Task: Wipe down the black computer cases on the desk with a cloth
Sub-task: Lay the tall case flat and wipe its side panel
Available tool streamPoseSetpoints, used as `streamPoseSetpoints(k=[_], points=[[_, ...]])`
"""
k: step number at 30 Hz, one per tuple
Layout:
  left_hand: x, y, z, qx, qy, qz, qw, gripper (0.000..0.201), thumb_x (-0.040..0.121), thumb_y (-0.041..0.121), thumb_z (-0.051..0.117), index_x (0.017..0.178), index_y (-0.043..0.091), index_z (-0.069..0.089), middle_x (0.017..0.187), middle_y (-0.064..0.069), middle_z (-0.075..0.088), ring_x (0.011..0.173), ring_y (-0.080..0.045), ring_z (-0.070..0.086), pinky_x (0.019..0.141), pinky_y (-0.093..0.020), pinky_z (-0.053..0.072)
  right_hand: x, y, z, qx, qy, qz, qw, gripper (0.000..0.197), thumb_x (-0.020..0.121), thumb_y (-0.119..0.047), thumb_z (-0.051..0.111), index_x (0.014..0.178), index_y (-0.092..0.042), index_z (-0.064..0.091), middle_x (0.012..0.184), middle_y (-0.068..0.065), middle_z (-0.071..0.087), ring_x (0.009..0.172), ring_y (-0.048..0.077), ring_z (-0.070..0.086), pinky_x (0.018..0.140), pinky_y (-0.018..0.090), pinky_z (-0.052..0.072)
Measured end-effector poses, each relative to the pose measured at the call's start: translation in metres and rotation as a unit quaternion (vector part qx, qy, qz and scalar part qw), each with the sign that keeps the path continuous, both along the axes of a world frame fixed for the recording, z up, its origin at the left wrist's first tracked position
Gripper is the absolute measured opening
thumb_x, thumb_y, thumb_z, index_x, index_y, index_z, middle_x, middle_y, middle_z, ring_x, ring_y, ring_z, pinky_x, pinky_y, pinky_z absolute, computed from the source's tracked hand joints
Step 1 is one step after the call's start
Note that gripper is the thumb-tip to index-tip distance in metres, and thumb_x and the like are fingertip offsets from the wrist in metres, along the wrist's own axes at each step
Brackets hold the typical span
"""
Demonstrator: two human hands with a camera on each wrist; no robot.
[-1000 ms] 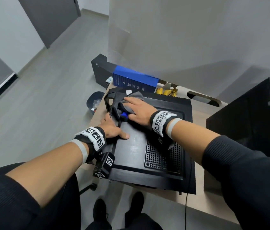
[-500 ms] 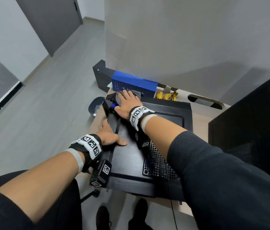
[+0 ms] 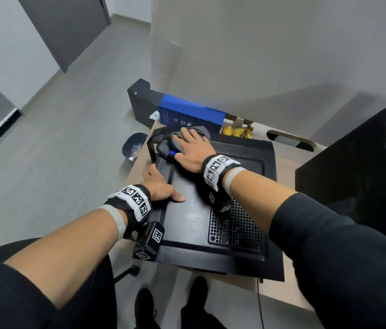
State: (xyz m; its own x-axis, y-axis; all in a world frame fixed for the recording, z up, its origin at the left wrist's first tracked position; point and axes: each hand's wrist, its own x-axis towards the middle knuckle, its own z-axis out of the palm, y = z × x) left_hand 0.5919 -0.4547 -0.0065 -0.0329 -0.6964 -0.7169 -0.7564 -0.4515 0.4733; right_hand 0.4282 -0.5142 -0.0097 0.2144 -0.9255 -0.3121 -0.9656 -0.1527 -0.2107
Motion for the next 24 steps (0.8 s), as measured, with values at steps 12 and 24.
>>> streamPoseSetpoints(k=[12, 24], points=[[0.0, 0.001, 0.0, -0.013, -0.014, -0.008, 1.0, 0.137, 0.063, 0.035, 0.093, 0.157, 0.014, -0.005, 0.159, -0.011, 0.013, 0.148, -0.032, 0.021, 0.116, -0.045, 0.03, 0.033, -0.024, 0.004, -0.013, -0.005, 0.06, 0.998, 0.062, 0.091, -0.046, 0.043, 0.151, -0.031, 0.038, 0.166, 0.002, 0.012, 0.152, 0.027, 0.011, 0.121, 0.052, 0.018], [0.001, 0.002, 0.005, -0.002, -0.023, -0.004, 1.0, 0.137, 0.063, 0.035, 0.093, 0.157, 0.012, -0.004, 0.158, -0.014, 0.015, 0.147, -0.032, 0.021, 0.119, -0.045, 0.028, -0.003, -0.028, 0.004, 0.034, 0.005, -0.055, 0.998, 0.077, 0.089, -0.052, 0.037, 0.158, -0.025, 0.018, 0.165, 0.009, 0.011, 0.152, 0.032, 0.009, 0.122, 0.05, 0.013]])
